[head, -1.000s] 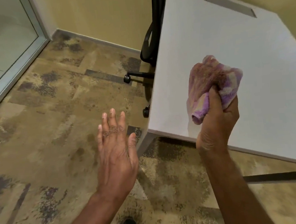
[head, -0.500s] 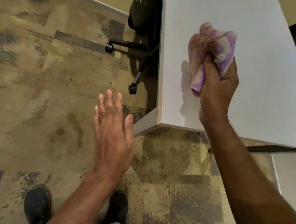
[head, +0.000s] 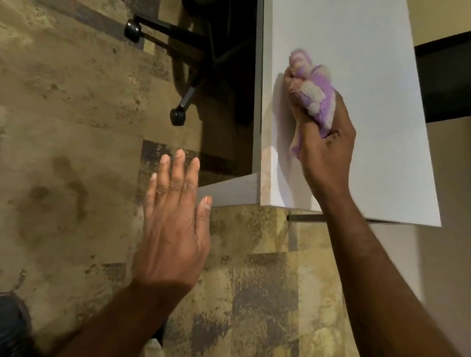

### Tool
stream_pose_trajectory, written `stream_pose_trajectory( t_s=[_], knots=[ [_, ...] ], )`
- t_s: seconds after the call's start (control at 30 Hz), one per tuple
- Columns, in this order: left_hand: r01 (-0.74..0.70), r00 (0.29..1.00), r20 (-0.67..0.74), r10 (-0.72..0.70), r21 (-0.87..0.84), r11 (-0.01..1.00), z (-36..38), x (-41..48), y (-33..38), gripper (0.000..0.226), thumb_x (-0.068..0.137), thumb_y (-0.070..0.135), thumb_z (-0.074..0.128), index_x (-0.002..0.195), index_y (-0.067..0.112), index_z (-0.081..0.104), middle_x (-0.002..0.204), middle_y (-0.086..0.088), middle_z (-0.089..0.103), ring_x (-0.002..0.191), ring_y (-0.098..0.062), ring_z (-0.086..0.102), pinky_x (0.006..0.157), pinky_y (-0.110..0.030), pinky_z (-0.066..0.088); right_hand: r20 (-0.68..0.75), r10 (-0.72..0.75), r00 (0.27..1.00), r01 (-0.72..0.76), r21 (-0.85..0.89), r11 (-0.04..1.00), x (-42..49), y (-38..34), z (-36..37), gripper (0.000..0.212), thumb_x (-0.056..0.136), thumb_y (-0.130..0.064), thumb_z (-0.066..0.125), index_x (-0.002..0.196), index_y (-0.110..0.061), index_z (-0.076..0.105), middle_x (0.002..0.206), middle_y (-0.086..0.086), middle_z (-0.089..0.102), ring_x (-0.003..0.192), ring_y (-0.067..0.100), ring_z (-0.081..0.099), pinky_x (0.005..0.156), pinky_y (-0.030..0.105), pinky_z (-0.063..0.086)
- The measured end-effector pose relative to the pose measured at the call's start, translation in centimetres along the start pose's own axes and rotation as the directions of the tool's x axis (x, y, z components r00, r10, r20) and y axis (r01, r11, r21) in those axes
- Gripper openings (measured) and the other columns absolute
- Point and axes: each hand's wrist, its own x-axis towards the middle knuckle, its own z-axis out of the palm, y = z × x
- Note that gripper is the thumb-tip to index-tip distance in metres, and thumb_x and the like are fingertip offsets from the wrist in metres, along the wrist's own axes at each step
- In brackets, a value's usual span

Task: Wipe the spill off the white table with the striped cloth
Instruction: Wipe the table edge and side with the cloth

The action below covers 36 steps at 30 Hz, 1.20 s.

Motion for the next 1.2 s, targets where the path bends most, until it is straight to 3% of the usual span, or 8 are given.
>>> stream_pose_trajectory(
  t_s=[0.1,0.2,0.27,0.33,0.5,0.73,0.97,1.2],
  knots=[
    [0.008,1.000,0.021,-0.007,-0.021,1.000,0.1,0.1,-0.7,0.058,0.109,0.032,0.027,0.163,0.015,0.017,0.173,-0.004,0.009,0.161,-0.014,-0.004,0.130,-0.035,-0.002,0.096,-0.035,0.995,0.041,-0.060,0.997,0.8,0.1,0.1,0.041,0.101,-0.003,0.057,0.142,-0.001,0.054,0.134,0.012,0.065,0.118,0.007,0.064,0.100,0.031,0.056],
    [0.030,0.999,0.020,-0.029,-0.033,0.999,0.4,-0.1,-1.4,0.059,0.109,0.032,0.027,0.163,0.013,0.018,0.173,-0.005,0.009,0.161,-0.016,-0.003,0.130,-0.034,-0.003,0.251,-0.139,0.958,0.179,-0.145,0.973,1.7,0.6,0.3,0.046,0.101,-0.013,0.060,0.145,-0.004,0.052,0.142,0.012,0.060,0.134,0.021,0.056,0.111,0.047,0.050],
    [0.036,0.999,0.010,-0.036,-0.040,0.999,0.8,-0.3,-1.9,0.059,0.108,0.033,0.027,0.163,0.012,0.019,0.173,-0.007,0.011,0.161,-0.017,-0.002,0.130,-0.035,-0.001,0.372,-0.178,0.911,0.277,-0.232,0.932,2.0,1.2,0.5,0.049,0.099,-0.017,0.058,0.147,-0.011,0.051,0.152,0.009,0.053,0.148,0.028,0.040,0.120,0.057,0.035],
    [0.042,0.999,0.016,-0.042,-0.035,0.998,1.2,-0.6,-2.2,0.059,0.108,0.033,0.027,0.163,0.011,0.019,0.173,-0.007,0.011,0.161,-0.018,-0.001,0.130,-0.039,0.001,0.474,-0.181,0.861,0.359,-0.316,0.878,2.4,1.5,0.6,0.050,0.097,-0.023,0.059,0.146,-0.016,0.052,0.158,0.004,0.047,0.155,0.028,0.028,0.124,0.057,0.023],
    [0.059,0.998,0.024,-0.058,-0.043,0.997,1.9,-1.4,-2.0,0.058,0.107,0.029,0.032,0.162,0.010,0.023,0.172,-0.009,0.014,0.161,-0.022,0.003,0.130,-0.045,0.006,0.598,-0.207,0.775,0.521,-0.419,0.743,3.8,1.0,0.7,0.048,0.090,-0.033,0.067,0.134,-0.017,0.060,0.158,0.002,0.047,0.155,0.031,0.025,0.121,0.055,0.022],
    [0.046,0.998,0.033,-0.045,-0.032,0.998,2.3,-2.2,-1.3,0.059,0.108,0.032,0.030,0.163,0.013,0.020,0.173,-0.005,0.008,0.161,-0.015,-0.005,0.130,-0.038,-0.001,0.639,-0.097,0.763,0.558,-0.574,0.599,4.3,0.1,2.2,0.059,0.093,-0.044,0.065,0.147,-0.028,0.048,0.166,0.001,0.033,0.158,0.032,0.013,0.125,0.055,0.014],
    [0.055,0.998,0.004,-0.055,-0.029,0.998,3.5,-2.6,-0.5,0.058,0.108,0.035,0.029,0.162,0.014,0.020,0.172,-0.002,0.009,0.160,-0.012,-0.005,0.127,-0.024,-0.010,0.676,-0.191,0.712,0.633,-0.498,0.593,1.2,0.4,0.9,0.044,0.088,-0.033,0.071,0.130,-0.020,0.067,0.140,-0.002,0.064,0.154,0.032,0.027,0.123,0.060,0.018],
    [0.047,0.999,-0.023,-0.048,-0.036,0.998,4.2,-2.4,-0.2,0.059,0.108,0.036,0.029,0.161,0.012,0.022,0.171,-0.004,0.013,0.161,-0.017,0.001,0.128,-0.027,-0.006,0.783,-0.225,0.580,0.710,-0.350,0.611,-5.3,0.5,-2.6,0.032,0.084,-0.031,0.069,0.114,-0.020,0.072,0.120,-0.005,0.070,0.144,0.028,0.041,0.119,0.060,0.024]
  ],
)
